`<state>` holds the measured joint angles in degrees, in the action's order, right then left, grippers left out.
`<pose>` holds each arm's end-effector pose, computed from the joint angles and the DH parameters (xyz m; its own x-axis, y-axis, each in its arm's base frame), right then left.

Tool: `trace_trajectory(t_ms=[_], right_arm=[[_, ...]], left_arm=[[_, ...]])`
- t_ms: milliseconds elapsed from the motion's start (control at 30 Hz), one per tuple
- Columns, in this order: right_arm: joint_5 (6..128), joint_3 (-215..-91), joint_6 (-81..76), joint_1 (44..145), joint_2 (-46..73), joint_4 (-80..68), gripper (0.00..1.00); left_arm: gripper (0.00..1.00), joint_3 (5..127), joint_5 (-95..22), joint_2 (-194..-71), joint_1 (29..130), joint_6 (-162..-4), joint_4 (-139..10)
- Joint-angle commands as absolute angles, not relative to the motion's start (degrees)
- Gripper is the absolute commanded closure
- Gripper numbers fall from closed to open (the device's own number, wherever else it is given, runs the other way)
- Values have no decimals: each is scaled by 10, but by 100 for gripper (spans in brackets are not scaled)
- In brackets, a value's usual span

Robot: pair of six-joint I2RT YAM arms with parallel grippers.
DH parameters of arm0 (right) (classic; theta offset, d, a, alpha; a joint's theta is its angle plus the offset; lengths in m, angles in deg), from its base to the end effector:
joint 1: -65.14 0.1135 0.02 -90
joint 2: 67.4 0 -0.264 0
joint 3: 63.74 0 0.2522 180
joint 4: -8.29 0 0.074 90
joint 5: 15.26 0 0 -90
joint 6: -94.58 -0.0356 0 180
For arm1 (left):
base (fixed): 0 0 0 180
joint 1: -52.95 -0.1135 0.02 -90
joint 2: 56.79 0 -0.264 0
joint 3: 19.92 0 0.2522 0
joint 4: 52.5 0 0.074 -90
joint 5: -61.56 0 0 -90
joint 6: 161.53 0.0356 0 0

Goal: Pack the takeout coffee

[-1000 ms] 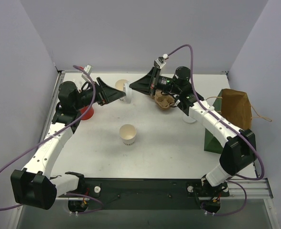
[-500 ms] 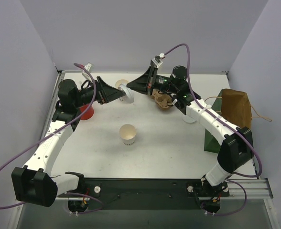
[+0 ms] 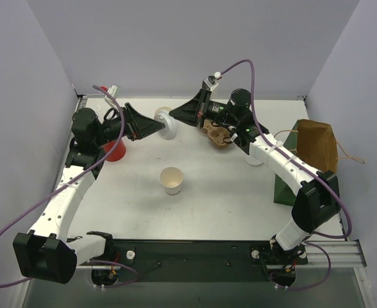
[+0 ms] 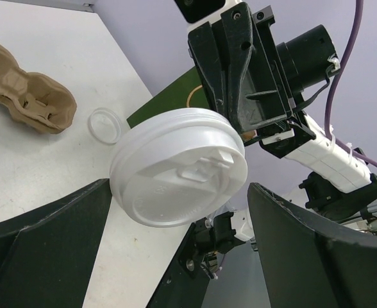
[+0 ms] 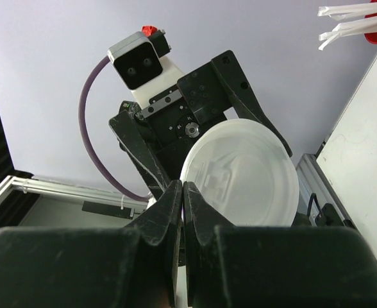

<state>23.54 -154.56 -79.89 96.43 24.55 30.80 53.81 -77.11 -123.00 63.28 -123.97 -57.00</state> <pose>0.3025 0.2163 0.4075 -0.9112 0.1761 -0.3725 -0.4012 -0.1732 0.8995 0.2519 -0.0731 0.3932 -0.6471 -0.4142 -0.6401 0.5630 0.3066 -0.7675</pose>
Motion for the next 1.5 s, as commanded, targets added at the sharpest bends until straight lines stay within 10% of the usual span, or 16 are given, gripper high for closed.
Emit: trace_trajectory(t_ms=[0,1467], right_arm=[[260,-1555,-803,975,230,334,100],[322,-1588,-801,1012,240,271,100]], left_arm=[[3,558,-768,-1217,631,-1223,-576],[3,581,-726,-1215,637,-1090,-708]])
